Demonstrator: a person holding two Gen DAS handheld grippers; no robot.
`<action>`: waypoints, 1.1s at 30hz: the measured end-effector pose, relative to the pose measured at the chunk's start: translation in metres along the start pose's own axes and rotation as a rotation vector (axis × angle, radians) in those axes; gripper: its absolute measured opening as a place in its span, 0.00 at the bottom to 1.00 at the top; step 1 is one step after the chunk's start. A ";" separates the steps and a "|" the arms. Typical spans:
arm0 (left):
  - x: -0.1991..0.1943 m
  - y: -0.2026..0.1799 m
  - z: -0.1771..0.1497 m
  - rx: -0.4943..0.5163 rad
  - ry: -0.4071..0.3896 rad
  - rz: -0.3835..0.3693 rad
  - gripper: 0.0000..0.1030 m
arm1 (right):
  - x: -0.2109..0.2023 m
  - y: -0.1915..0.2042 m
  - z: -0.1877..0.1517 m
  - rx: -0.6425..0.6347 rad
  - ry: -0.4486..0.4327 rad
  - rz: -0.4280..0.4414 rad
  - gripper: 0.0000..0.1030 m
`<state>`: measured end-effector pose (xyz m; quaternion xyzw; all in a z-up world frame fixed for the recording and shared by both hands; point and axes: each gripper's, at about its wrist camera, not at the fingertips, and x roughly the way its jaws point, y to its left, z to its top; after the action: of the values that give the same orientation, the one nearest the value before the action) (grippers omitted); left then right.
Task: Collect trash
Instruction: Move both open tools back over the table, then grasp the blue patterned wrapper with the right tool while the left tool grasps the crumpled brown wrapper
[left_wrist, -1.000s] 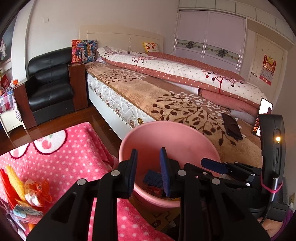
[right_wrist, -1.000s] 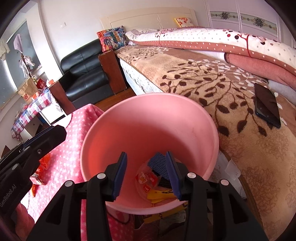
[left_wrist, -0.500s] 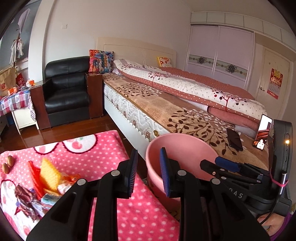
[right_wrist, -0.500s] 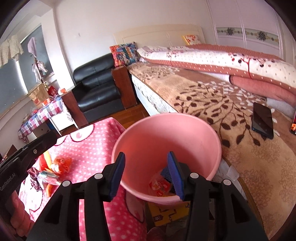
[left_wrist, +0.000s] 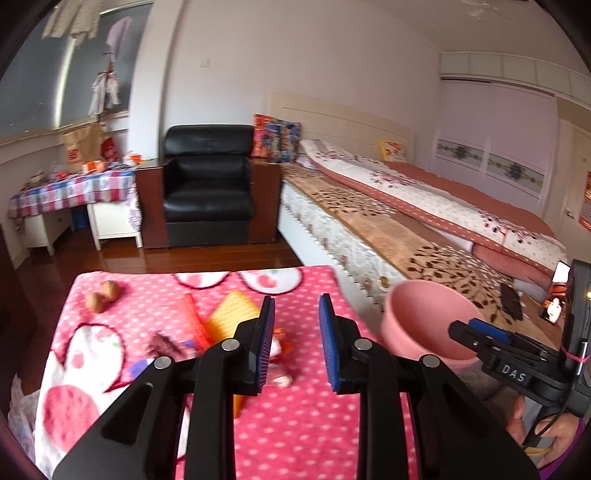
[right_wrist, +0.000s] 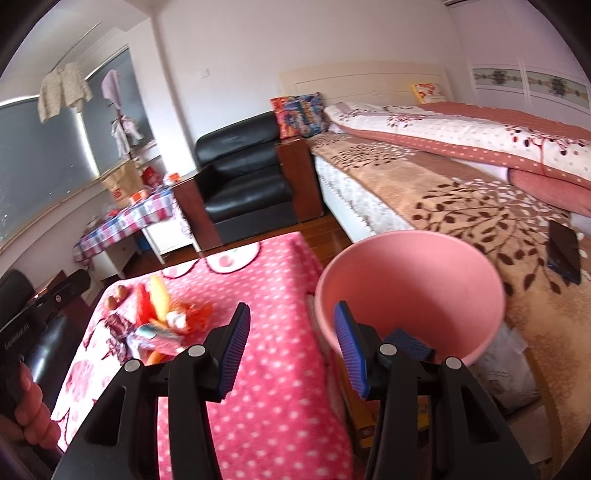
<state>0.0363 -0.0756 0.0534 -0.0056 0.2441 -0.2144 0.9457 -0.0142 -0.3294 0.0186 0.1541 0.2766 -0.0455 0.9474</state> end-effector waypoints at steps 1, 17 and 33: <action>-0.003 0.006 -0.001 -0.009 -0.001 0.016 0.24 | 0.002 0.003 -0.002 -0.003 0.007 0.009 0.46; -0.035 0.105 -0.062 -0.086 0.117 0.266 0.24 | 0.054 0.059 -0.037 -0.068 0.166 0.154 0.46; 0.017 0.114 -0.068 -0.156 0.232 0.194 0.24 | 0.095 0.109 -0.047 -0.211 0.264 0.240 0.46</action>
<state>0.0636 0.0272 -0.0275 -0.0307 0.3671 -0.1016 0.9241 0.0602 -0.2115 -0.0407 0.0904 0.3811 0.1174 0.9126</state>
